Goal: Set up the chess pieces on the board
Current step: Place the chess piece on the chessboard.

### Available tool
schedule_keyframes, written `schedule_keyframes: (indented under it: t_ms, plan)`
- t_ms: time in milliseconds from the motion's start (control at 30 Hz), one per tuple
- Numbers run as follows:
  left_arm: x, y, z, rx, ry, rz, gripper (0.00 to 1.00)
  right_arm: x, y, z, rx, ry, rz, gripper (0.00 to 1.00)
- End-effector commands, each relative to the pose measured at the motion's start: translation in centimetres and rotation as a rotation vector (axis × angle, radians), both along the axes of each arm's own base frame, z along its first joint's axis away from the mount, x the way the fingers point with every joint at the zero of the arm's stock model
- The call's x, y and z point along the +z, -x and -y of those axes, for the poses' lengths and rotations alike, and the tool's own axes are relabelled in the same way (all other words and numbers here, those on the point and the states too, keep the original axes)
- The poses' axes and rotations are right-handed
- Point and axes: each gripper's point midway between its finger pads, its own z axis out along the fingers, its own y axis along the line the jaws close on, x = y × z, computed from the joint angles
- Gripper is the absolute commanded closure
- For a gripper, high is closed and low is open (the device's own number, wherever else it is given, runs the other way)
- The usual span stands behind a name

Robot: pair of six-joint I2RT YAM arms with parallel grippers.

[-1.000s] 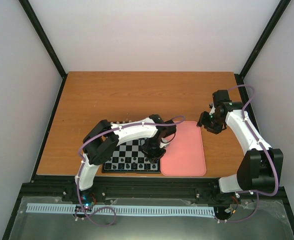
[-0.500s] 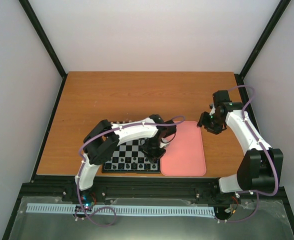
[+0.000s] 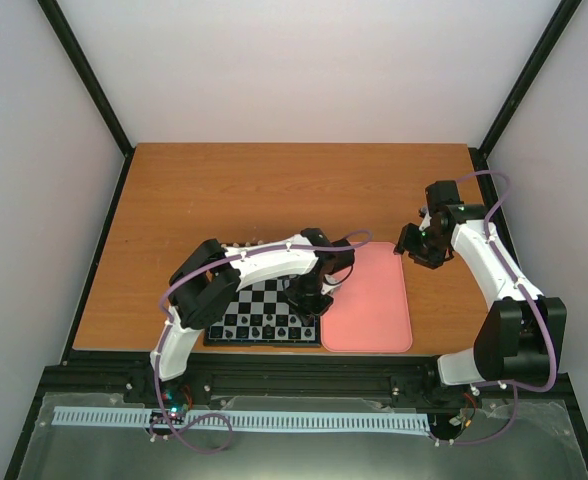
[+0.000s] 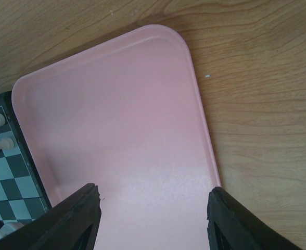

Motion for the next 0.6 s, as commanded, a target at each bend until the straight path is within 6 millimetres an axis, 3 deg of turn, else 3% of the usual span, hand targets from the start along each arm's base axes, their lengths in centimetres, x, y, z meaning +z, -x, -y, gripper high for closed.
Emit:
schedule_keyframes:
  t_ms: [0, 300, 567]
  plan:
    - [-0.08, 0.03, 0.27, -0.034, -0.010, 0.013, 0.88, 0.42, -0.17, 0.22, 0.002, -0.004, 0.023, 0.44]
    - [0.05, 0.10, 0.03, -0.042, -0.013, 0.014, 0.79, 0.40, -0.25, 0.08, 0.004, -0.011, 0.025, 0.44]
    - [0.67, -0.01, 0.17, -0.045, -0.008, 0.018, 0.78, 0.29, -0.32, -0.02, 0.006, -0.018, 0.024, 0.44]
